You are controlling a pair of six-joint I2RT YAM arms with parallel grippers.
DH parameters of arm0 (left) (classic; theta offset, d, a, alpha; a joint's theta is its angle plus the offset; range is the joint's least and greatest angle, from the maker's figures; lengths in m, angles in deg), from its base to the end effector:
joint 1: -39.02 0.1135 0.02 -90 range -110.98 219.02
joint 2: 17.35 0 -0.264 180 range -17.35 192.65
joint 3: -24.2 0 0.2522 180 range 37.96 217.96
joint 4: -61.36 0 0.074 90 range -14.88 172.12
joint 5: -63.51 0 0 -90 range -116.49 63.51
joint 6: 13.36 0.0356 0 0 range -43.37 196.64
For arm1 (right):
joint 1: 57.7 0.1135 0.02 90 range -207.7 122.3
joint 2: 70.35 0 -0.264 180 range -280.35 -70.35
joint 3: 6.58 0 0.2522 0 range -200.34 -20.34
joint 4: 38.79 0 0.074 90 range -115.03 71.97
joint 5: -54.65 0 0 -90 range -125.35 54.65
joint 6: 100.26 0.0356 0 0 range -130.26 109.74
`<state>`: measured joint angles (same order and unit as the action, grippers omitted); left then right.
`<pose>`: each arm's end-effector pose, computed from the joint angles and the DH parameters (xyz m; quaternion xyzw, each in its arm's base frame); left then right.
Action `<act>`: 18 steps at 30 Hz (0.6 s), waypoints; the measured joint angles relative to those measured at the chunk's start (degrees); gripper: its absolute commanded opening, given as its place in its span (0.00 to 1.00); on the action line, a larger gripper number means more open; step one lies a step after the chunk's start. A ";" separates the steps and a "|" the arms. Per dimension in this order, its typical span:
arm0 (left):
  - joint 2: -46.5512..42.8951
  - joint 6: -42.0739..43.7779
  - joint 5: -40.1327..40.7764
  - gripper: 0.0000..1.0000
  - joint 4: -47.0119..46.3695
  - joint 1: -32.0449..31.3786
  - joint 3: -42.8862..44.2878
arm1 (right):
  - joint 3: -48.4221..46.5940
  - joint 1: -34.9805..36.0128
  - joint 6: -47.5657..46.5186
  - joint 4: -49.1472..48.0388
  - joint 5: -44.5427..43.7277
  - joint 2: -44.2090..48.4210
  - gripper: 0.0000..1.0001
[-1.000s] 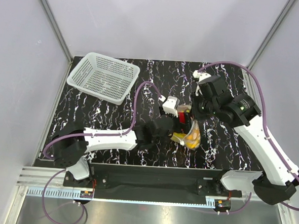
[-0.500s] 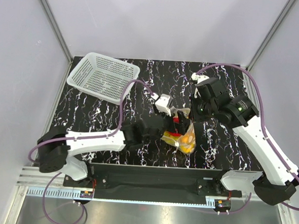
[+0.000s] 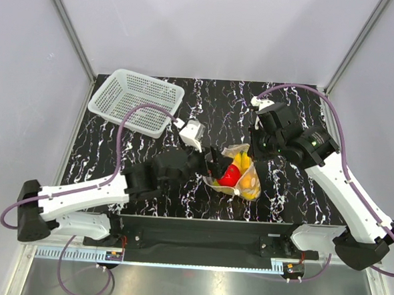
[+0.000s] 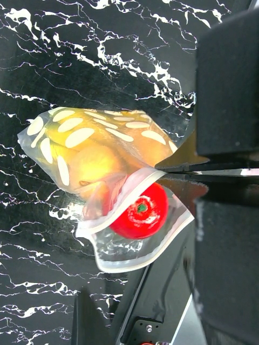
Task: Place the food in the zip-top bag and seal the zipper
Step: Place the fake fruit in the zipper food storage bag, then adjust the zipper food storage bag at the center of the board.
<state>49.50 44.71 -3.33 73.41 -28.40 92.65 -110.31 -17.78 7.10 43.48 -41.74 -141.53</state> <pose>0.1179 -0.2469 0.3439 0.1072 0.7562 -0.3780 0.5232 0.1698 0.1369 0.4156 -0.1645 0.9230 0.1189 0.3268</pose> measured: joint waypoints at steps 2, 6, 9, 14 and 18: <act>-2.23 0.92 0.68 0.97 3.30 0.00 0.02 | 0.00 0.00 -0.02 0.04 0.00 0.00 0.00; -3.85 2.34 2.03 0.91 12.13 0.28 1.46 | 0.00 0.00 -0.02 0.07 0.00 0.00 0.00; -3.65 1.86 1.90 0.84 17.90 0.66 2.03 | 0.00 0.00 -0.02 0.09 -0.02 0.00 0.00; -4.11 -1.20 1.36 0.73 19.89 0.87 -0.81 | 0.00 0.00 0.00 0.07 -0.04 0.02 0.00; -4.83 -4.26 -0.52 0.62 18.01 1.68 -7.82 | 0.00 0.00 0.02 0.09 -0.02 0.02 0.00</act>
<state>44.67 40.45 -3.85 91.42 -26.72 84.83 -110.31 -17.78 7.13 43.57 -41.77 -141.51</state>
